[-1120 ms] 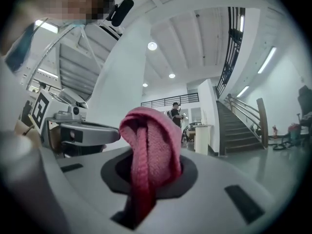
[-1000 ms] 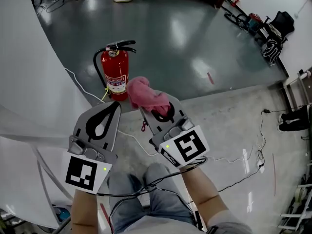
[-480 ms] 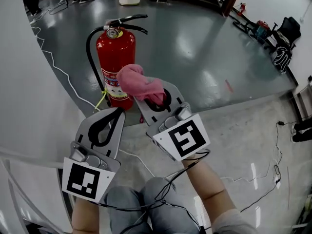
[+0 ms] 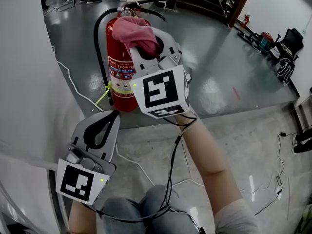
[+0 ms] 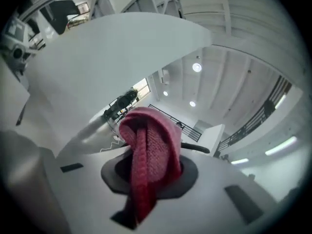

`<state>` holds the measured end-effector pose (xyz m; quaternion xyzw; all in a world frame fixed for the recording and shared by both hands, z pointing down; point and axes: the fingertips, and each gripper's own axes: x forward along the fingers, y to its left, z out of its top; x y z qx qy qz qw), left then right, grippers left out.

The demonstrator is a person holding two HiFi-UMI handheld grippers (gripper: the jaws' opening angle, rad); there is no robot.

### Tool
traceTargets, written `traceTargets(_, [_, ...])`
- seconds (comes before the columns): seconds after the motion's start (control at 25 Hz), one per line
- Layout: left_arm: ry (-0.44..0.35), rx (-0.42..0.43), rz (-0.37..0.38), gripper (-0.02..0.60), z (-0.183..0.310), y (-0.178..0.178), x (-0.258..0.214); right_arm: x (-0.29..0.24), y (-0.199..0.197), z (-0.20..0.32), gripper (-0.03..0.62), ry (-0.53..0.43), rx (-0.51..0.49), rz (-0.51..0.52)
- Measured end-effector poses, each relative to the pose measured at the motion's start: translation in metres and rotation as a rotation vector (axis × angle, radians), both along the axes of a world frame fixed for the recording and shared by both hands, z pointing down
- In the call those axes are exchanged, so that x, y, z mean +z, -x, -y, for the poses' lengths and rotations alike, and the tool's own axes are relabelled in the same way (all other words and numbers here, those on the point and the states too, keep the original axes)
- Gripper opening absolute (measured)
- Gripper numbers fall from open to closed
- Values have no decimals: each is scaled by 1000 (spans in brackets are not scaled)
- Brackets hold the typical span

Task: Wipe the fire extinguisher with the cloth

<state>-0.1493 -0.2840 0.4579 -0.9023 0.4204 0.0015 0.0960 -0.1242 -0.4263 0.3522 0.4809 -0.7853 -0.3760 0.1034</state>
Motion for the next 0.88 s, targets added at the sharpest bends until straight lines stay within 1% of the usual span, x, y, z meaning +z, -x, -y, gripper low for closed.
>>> traceTargets(0.08, [2,-8,-9,8,0,4,3,11,9,9,60,-25,30,-70])
traceTargets(0.16, [5,-13,-9,8,-2,7,7,25,13,10,60,-45,26,-87])
traceTargets(0.24, [8,-21,1,8,-5,10,14,42,15,7,58,-41,12,-90])
traceTargets(0.4, [13,-31,-5,8,-4,17,33,112,21,9,58,12,-11,-156])
traceTargets(0.52, [21,-28,4,9,-5,18,47,164,22,10,58,64,-19,-171])
traceTargets(0.68, [41,-24,5,8,-8,18,64,227,22,11,58,170,-18,-173])
traceTargets(0.76, [49,-23,6,8,-9,18,69,263,23,11,58,234,-14,-203])
traceTargets(0.84, [53,-22,11,8,-9,19,72,286,22,11,58,272,-4,-228])
traceTargets(0.88, [54,-22,14,8,-9,19,73,288,21,12,58,275,0,-228])
